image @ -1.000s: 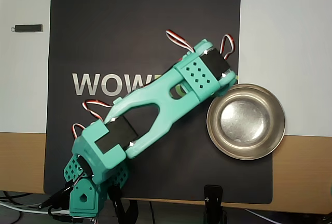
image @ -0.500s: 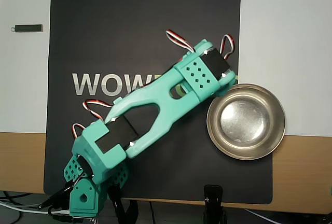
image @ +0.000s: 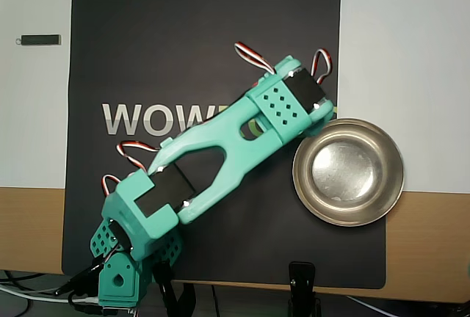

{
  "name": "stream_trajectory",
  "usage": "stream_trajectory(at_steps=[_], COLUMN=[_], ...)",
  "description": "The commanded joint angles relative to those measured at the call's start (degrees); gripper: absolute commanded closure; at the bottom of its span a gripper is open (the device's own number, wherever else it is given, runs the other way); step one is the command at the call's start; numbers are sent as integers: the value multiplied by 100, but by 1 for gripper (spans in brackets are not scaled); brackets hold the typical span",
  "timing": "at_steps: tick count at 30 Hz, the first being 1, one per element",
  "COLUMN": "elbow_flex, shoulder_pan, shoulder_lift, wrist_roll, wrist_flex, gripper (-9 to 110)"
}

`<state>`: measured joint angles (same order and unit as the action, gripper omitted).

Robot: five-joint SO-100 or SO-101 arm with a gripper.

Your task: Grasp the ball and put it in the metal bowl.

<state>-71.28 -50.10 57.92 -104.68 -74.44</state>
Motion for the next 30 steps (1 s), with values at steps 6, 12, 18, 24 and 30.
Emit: stream_trajectory(at_steps=[6, 12, 18, 24, 30], elbow_flex=[18, 70, 88, 88, 105], shoulder_pan=[0, -18, 0, 18, 18], shoulder_lift=[132, 378, 976, 1573, 2118], wrist_roll=[26, 26, 26, 26, 26], wrist_flex=[-44, -281, -861, -1257, -1538], gripper=[70, 70, 70, 70, 70])
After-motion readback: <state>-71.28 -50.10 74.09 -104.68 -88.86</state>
